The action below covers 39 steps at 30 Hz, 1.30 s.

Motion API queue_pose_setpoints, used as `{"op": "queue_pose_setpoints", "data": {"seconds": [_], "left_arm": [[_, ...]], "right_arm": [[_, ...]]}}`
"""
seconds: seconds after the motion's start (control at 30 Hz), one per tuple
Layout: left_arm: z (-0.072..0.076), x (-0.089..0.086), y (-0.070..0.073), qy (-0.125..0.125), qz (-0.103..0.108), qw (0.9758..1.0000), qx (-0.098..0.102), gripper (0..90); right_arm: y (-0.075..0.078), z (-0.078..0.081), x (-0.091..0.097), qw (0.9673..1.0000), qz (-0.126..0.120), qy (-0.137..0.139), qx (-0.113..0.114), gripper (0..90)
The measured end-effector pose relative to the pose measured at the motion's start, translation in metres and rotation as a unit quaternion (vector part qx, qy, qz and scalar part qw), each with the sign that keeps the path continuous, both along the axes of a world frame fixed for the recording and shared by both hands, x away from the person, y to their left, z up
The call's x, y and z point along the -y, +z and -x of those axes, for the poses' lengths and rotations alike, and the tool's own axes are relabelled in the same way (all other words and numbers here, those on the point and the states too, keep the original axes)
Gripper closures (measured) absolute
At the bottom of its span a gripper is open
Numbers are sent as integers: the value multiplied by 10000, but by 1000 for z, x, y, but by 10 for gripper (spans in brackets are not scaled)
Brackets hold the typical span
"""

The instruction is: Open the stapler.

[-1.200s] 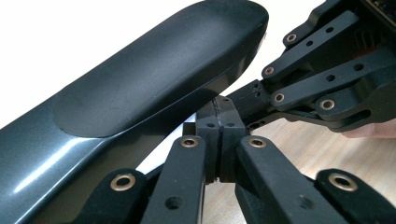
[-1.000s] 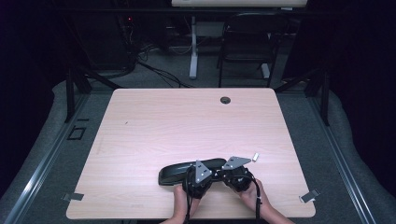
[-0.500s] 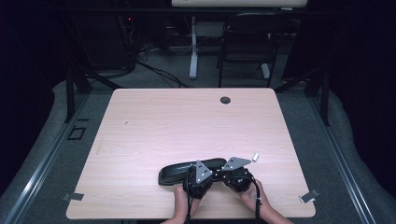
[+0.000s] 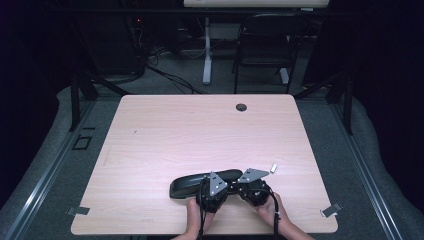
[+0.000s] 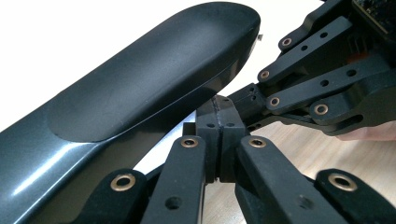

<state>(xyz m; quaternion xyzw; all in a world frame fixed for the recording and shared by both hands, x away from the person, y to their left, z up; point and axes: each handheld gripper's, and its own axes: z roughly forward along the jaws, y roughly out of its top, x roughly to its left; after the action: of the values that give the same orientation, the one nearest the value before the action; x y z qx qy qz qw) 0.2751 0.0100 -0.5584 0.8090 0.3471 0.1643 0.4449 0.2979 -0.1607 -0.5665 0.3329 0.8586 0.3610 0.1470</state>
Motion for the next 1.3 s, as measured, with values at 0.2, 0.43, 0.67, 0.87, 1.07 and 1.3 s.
{"op": "queue_pose_setpoints", "data": {"seconds": [0.2, 0.43, 0.67, 0.87, 1.07, 1.3], "left_arm": [[-2, 0, 1, -7, -16, 10000, -47, 900], [-6, 6, -3, 19, 35, 9999, -100, 900], [-6, 5, -2, 4, 82, 9999, -131, 900], [-6, 4, -2, 0, 124, 9998, -133, 900], [-6, 4, -2, 14, 146, 9998, -121, 900], [-5, 9, -7, 227, 223, 9995, 11, 900]], "right_arm": [[1, 0, 0, 10000, 53, 26, -18, 900], [1, 0, 0, 9999, 91, 53, 13, 900], [1, -1, 1, 10000, 58, 77, -18, 900], [0, -1, 2, 10000, 16, 53, 28, 900], [0, 0, 1, 10000, 7, 32, 37, 900], [-1, -1, 1, 10000, -47, -17, -15, 900]]}}
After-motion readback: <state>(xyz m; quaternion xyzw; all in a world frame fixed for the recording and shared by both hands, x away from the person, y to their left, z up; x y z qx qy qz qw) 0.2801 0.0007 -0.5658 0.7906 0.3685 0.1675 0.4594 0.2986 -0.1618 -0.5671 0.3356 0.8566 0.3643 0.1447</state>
